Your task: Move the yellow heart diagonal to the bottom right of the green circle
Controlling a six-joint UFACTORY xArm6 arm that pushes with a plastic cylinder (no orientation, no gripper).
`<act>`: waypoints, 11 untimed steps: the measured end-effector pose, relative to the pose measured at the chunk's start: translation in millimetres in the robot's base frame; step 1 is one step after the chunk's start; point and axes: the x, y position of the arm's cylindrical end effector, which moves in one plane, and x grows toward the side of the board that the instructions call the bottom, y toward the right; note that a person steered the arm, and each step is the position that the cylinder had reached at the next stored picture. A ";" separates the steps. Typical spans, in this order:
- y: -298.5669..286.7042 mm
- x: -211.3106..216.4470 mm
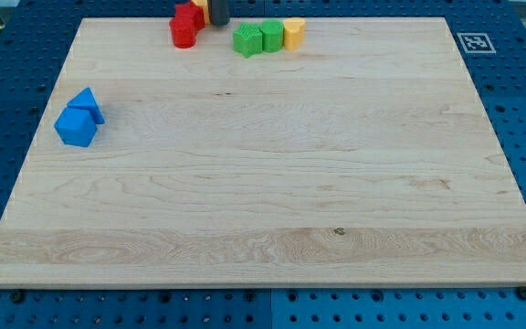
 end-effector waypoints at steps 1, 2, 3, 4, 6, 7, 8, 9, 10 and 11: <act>24.8 0.2; 57.4 0.4; 81.6 0.4; 116.8 0.3; 109.1 20.5; 109.1 22.8; 113.1 34.9; 120.5 35.4; 120.7 35.4; 120.7 40.0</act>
